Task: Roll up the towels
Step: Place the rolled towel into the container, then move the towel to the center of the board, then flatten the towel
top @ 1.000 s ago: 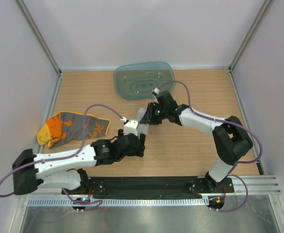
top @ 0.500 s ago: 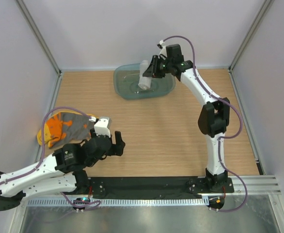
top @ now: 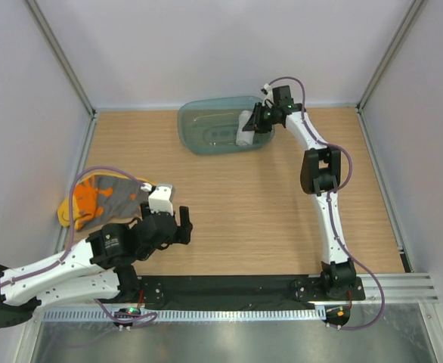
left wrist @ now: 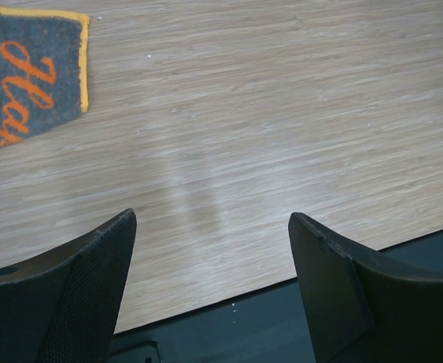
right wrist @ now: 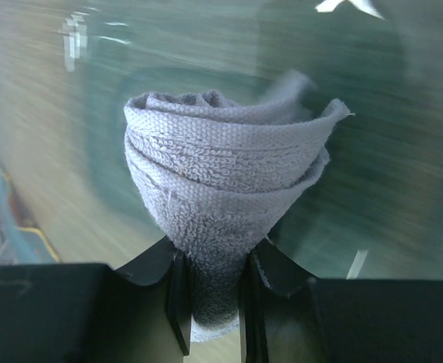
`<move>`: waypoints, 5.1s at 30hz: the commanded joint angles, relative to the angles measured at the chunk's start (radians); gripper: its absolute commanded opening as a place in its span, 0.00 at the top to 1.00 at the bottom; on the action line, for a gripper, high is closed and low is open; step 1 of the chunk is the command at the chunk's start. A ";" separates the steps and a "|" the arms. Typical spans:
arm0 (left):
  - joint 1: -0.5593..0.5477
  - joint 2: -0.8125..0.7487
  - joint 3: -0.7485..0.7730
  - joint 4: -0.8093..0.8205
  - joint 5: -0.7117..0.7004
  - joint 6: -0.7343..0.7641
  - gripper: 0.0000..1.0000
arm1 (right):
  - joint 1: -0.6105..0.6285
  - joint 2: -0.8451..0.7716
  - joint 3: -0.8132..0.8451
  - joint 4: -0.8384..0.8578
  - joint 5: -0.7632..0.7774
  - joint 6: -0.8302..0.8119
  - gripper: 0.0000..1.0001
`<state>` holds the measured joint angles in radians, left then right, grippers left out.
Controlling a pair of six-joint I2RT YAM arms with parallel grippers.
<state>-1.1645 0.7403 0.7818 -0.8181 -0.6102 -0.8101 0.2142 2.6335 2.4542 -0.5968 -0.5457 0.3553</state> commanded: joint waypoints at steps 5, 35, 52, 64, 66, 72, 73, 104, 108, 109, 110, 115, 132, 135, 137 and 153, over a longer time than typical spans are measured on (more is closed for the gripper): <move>0.002 -0.039 -0.012 -0.012 -0.045 -0.029 0.18 | -0.076 0.042 0.058 -0.058 -0.025 -0.052 0.98; 0.002 -0.042 -0.004 -0.032 -0.068 -0.047 0.18 | -0.087 -0.318 -0.021 -0.058 0.217 -0.098 0.06; 0.469 0.182 0.046 0.037 0.158 0.031 0.18 | -0.033 -0.984 -0.823 0.067 0.285 -0.019 0.07; 0.703 0.629 0.163 0.207 0.208 0.066 0.21 | 0.216 -1.328 -1.363 0.181 0.329 0.109 0.08; 0.701 0.717 0.215 0.223 0.210 0.066 0.25 | 0.241 -1.340 -1.380 0.152 0.352 0.113 0.10; 0.712 0.962 0.332 0.197 0.176 0.037 0.35 | 0.255 -1.417 -1.402 0.103 0.378 0.117 0.11; 0.720 0.978 0.333 0.197 0.181 0.034 0.36 | 0.257 -1.426 -1.396 0.086 0.392 0.111 0.11; 0.217 1.188 0.643 0.297 0.517 -0.256 0.70 | 0.244 -1.621 -1.480 -0.119 0.848 0.181 0.08; 0.193 1.124 0.671 0.281 0.521 -0.230 0.41 | 0.229 -1.641 -1.488 -0.152 0.853 0.208 0.07; 0.198 1.093 0.665 0.272 0.483 -0.218 0.34 | 0.229 -1.644 -1.494 -0.140 0.839 0.214 0.07; 0.204 1.058 0.645 0.242 0.459 -0.187 0.31 | 0.231 -1.644 -1.514 -0.126 0.811 0.220 0.07; 0.331 0.801 0.524 0.163 0.336 -0.095 0.25 | 0.231 -1.565 -1.621 0.081 0.490 0.302 0.12; 1.061 0.620 0.224 0.237 0.515 0.074 0.25 | 0.294 -1.012 -1.615 0.425 0.348 0.359 0.29; 1.144 0.672 0.247 0.240 0.552 0.065 0.28 | 0.303 -0.955 -1.591 0.439 0.339 0.359 0.36; 1.200 0.692 0.251 0.252 0.595 0.052 0.28 | 0.310 -0.934 -1.581 0.443 0.334 0.358 0.40; 1.292 0.938 0.370 0.300 0.477 0.035 0.32 | 0.312 -1.017 -1.598 0.335 0.454 0.303 0.99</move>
<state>0.1150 1.6512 1.1084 -0.5468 -0.0959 -0.7784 0.5220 1.6917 0.8707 -0.1722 -0.1871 0.7013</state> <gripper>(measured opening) 0.689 0.052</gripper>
